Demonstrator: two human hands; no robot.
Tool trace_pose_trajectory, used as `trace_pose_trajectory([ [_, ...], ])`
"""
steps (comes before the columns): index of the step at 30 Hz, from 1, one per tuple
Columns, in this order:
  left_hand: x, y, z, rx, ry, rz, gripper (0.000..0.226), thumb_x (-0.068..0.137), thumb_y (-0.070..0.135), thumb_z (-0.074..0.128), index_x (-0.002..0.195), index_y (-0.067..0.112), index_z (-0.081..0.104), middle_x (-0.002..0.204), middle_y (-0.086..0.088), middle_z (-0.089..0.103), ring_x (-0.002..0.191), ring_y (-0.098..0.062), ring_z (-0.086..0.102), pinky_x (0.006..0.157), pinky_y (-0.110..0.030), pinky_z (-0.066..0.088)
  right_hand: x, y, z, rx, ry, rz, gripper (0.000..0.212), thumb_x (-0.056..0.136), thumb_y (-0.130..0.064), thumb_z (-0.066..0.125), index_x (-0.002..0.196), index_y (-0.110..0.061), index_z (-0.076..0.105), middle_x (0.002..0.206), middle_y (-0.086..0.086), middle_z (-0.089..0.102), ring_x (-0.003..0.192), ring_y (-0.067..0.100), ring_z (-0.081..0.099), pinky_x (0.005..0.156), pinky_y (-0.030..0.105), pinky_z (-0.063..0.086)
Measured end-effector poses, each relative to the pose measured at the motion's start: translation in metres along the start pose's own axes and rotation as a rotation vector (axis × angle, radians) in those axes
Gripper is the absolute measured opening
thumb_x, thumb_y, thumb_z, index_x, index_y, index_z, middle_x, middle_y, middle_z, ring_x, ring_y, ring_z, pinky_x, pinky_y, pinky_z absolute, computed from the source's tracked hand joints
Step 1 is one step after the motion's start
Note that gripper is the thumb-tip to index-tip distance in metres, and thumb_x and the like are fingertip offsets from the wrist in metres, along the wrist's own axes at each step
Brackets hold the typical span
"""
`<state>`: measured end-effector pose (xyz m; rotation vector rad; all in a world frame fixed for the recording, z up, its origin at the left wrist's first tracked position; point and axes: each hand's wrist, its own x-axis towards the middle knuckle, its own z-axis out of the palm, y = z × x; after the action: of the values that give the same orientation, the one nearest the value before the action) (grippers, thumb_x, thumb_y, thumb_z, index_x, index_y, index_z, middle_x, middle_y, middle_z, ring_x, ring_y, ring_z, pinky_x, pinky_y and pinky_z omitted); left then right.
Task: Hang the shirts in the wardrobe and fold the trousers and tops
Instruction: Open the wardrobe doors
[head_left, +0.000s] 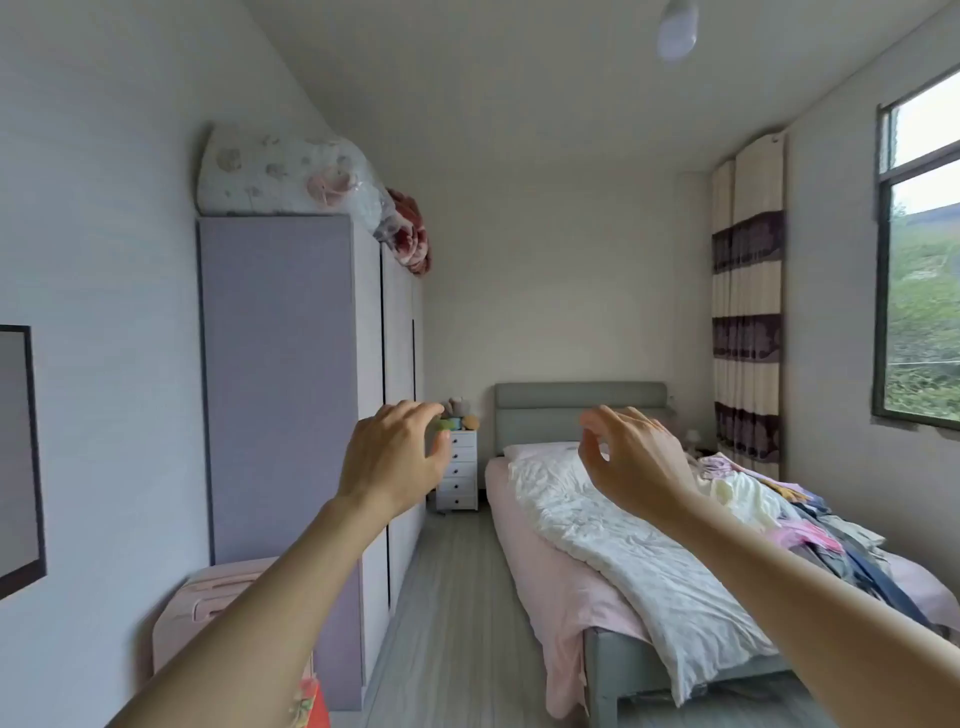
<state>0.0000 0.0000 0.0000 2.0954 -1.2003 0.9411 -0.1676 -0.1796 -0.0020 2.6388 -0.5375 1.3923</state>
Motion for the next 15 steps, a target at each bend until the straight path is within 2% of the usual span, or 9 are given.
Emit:
trace_pose_trajectory([
  [2,0.015,-0.013,0.027,-0.029,0.006,-0.013,0.035,0.094,0.029,0.046,0.126,0.017,0.054,0.127,0.001,0.056,0.113,-0.018,0.051,0.086,-0.027,0.038,0.016,0.008,0.032,-0.016,-0.053,-0.006,0.017,0.091,-0.023,0.043,0.089,-0.016,0.058,0.086,-0.004,0.065,0.087,0.017,0.056,0.061,0.026,0.033],
  [5,0.047,-0.04,0.075,-0.022,-0.05,-0.012,0.034,0.094,0.028,0.045,0.124,0.017,0.054,0.125,0.002,0.056,0.11,-0.017,0.053,0.078,-0.024,0.036,0.052,0.023,0.086,-0.036,-0.182,-0.007,0.018,0.091,-0.022,0.04,0.084,-0.016,0.056,0.09,-0.004,0.063,0.088,0.02,0.055,0.062,0.029,0.041],
  [10,0.139,-0.103,0.155,-0.022,-0.136,-0.043,0.024,0.093,0.03,0.044,0.109,0.019,0.059,0.112,0.003,0.06,0.09,-0.016,0.053,0.071,-0.025,0.037,0.146,0.051,0.194,-0.01,-0.374,0.038,0.024,0.09,-0.018,0.039,0.087,-0.007,0.06,0.086,0.01,0.063,0.077,0.031,0.055,0.057,0.03,0.035],
  [12,0.178,-0.122,0.186,-0.028,-0.185,-0.031,0.026,0.093,0.031,0.044,0.11,0.02,0.059,0.115,0.004,0.059,0.097,-0.017,0.055,0.073,-0.026,0.037,0.183,0.065,0.23,0.033,-0.427,0.046,0.024,0.09,-0.018,0.038,0.081,-0.008,0.057,0.082,0.008,0.06,0.073,0.028,0.051,0.056,0.03,0.034],
  [15,0.228,-0.144,0.241,-0.055,-0.23,-0.029,0.028,0.094,0.032,0.043,0.115,0.02,0.058,0.119,0.004,0.058,0.105,-0.019,0.054,0.081,-0.029,0.043,0.228,0.094,0.282,0.063,-0.442,0.071,0.024,0.09,-0.019,0.036,0.073,-0.019,0.053,0.079,0.003,0.058,0.076,0.027,0.053,0.059,0.031,0.038],
])
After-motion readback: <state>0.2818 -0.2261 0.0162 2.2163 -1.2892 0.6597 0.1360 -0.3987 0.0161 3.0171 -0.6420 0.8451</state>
